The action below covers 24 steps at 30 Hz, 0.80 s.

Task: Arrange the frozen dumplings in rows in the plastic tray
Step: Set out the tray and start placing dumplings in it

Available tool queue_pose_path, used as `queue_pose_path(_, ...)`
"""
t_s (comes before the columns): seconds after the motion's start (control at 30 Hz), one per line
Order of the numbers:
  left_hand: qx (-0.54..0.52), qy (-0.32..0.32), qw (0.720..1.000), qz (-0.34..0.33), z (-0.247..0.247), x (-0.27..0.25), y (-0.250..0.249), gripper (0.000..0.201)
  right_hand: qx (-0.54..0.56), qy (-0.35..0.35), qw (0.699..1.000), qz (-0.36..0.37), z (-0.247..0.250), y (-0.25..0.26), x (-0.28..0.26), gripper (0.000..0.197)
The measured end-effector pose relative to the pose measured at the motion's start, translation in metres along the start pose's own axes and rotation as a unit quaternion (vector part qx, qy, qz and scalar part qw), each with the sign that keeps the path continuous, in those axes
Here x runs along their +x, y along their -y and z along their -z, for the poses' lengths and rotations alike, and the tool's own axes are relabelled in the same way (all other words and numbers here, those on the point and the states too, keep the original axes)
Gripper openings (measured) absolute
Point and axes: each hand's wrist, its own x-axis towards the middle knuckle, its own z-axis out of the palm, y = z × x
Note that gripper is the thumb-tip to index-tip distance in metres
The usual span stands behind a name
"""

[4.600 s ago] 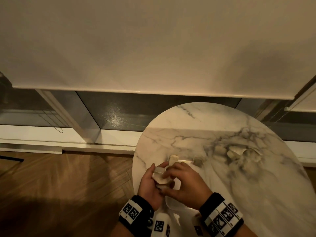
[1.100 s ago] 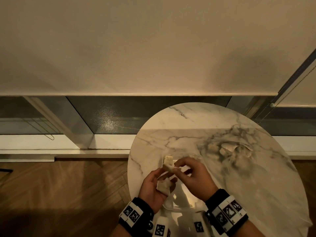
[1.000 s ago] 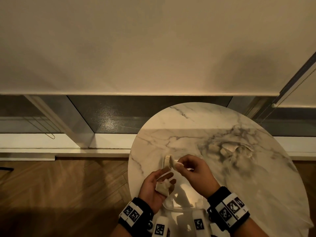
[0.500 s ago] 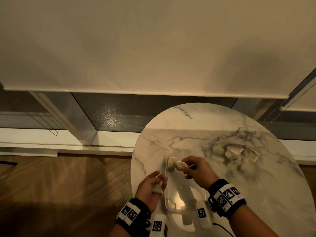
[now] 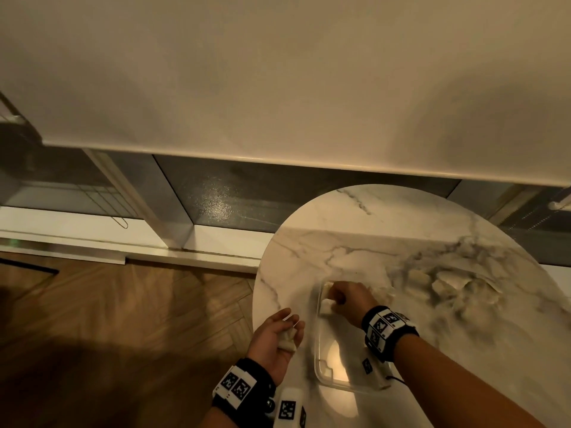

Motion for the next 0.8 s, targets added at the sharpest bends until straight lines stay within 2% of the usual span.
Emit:
queue_pose_path(0.07,-0.015,-0.004,1.000,0.000,0.003,0.000,-0.003,0.037,0.005,-0.018,1.000,-0.006,-0.002,0.001,0.002,0.015)
queue_pose_path(0.2,-0.020,-0.016,1.000,-0.005,0.008,-0.001,-0.004,0.048,0.003,-0.047,0.999,-0.014,-0.010,0.000,0.005,0.013)
queue_pose_path(0.37,-0.031,-0.024,0.999,-0.003,0.010,0.003,-0.002,0.025,0.017,-0.086,0.996,-0.015,-0.015,0.000,0.009,0.003)
queue_pose_path(0.53,-0.043,-0.009,0.999,0.006,0.004,-0.003,-0.002,0.023,0.058,-0.116,0.990,-0.049,-0.013,-0.003,0.009,0.020)
queue_pose_path(0.63,-0.046,0.009,0.999,0.008,0.001,-0.006,-0.002,0.024,0.079,-0.158,0.983,-0.055,-0.006,-0.002,0.000,0.018)
queue_pose_path(0.73,-0.043,0.023,0.999,0.002,-0.003,-0.008,0.000,0.029,0.139,-0.187,0.972,-0.035,0.000,0.009,-0.021,0.010)
queue_pose_path(0.8,-0.036,0.035,0.999,-0.001,-0.008,-0.011,0.002,0.032,0.173,-0.180,0.968,0.008,0.002,0.021,-0.039,0.003)
